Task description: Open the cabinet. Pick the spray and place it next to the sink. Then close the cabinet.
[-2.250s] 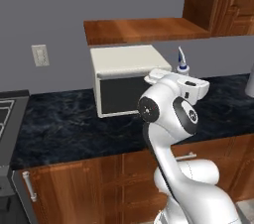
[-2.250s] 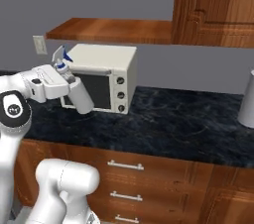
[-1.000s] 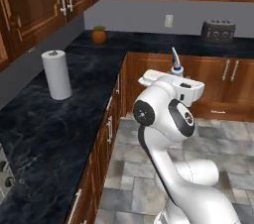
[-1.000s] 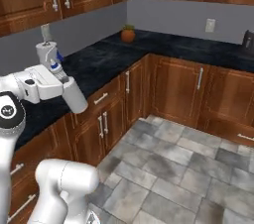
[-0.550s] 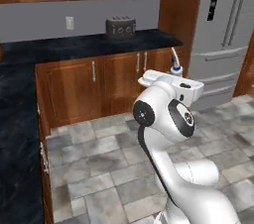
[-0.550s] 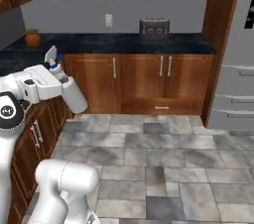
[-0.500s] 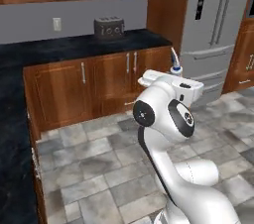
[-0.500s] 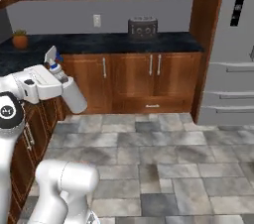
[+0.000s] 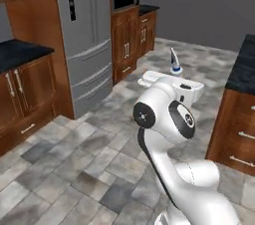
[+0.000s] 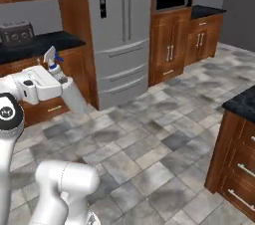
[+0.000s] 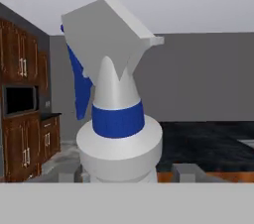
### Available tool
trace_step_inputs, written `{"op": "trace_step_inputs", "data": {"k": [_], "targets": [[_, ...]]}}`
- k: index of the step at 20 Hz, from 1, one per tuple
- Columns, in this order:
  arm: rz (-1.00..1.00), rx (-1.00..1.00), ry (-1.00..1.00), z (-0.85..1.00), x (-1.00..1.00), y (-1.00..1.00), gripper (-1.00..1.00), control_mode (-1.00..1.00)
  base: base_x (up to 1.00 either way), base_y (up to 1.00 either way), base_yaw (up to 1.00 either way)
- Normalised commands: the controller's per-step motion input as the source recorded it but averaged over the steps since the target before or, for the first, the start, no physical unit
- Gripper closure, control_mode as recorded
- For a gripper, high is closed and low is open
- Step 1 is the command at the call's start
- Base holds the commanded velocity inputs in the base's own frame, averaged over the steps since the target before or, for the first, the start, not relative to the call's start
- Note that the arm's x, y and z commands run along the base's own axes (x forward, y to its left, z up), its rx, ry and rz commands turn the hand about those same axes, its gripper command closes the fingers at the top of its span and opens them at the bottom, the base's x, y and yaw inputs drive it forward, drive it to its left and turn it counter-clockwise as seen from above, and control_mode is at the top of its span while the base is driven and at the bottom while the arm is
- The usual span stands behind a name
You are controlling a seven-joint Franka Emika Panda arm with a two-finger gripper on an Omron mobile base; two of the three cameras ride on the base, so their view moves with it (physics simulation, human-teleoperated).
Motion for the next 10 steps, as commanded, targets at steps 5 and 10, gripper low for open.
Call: {"op": "trace_step_inputs", "data": {"k": [5, 10], "targets": [[0.00, 0.00, 0.00, 0.00, 0.00, 0.00, 1.00, 1.00, 0.04, 0.10, -0.97], [0.00, 0.00, 0.00, 0.00, 0.00, 0.00, 1.00, 1.00, 0.05, 0.11, -0.96]]}}
